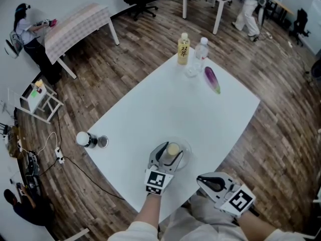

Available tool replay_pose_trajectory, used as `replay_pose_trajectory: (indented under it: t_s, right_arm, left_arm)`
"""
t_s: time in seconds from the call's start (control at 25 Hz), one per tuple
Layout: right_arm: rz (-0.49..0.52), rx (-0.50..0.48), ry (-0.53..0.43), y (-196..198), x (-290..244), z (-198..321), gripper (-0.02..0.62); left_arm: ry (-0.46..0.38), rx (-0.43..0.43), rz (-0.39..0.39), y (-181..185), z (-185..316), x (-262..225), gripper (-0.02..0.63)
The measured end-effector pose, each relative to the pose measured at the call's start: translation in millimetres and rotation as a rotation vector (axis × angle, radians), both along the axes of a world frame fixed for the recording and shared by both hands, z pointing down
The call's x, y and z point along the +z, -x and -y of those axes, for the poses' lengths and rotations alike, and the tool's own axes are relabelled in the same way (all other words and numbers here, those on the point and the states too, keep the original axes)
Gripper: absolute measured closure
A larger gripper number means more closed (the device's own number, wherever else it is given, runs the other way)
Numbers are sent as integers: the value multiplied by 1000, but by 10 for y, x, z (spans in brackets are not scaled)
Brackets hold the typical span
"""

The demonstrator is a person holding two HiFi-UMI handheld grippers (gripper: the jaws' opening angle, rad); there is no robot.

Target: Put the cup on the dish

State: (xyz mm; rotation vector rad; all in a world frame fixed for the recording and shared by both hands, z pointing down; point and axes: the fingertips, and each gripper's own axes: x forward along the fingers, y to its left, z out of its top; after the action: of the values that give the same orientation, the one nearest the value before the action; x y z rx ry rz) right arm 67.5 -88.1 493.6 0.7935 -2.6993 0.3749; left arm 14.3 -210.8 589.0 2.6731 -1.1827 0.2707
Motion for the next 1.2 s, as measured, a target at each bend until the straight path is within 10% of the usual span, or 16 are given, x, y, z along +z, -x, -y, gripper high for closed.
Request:
replay_pose_trajectory:
  t_s: [1.2]
  right_arm:
    - [-22, 17, 8, -70, 13, -24, 561]
  left_arm:
    - [-21, 39, -46, -40, -52, -18, 331]
